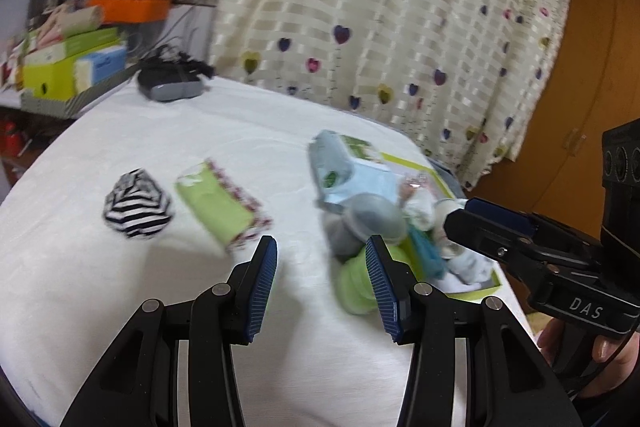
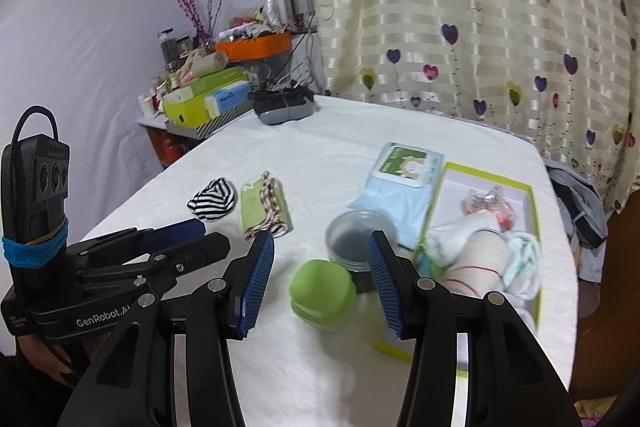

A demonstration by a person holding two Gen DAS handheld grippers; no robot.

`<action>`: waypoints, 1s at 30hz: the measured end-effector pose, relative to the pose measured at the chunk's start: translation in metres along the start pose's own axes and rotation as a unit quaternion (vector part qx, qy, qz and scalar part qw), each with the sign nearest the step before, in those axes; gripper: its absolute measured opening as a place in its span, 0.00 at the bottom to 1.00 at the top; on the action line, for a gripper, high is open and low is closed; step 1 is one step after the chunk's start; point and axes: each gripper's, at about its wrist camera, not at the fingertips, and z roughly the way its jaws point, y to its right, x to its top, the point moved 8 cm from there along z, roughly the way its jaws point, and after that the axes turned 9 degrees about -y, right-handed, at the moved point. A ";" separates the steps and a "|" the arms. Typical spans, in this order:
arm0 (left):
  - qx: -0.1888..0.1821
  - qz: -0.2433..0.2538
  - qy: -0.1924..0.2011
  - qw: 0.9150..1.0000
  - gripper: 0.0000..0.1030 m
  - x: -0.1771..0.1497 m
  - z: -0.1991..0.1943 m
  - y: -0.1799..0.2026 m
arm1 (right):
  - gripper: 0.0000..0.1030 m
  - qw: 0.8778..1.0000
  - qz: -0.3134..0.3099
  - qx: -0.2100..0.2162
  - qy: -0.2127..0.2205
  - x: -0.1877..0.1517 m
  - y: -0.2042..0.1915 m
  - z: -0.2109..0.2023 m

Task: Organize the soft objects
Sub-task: 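Move both open tools back toward the striped sock and green cloth, then close the right tool on the green patterned cloth while the left tool grasps the striped sock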

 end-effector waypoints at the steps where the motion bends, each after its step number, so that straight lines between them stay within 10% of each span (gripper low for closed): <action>1: 0.004 -0.006 -0.001 1.000 0.44 0.000 0.001 -0.007 | 0.48 1.000 -0.004 0.002 -0.003 0.001 -0.004 0.004; 30: 0.097 -0.093 -0.019 0.991 0.44 0.010 0.011 -0.139 | 0.49 0.985 -0.080 0.032 -0.147 0.044 -0.064 0.151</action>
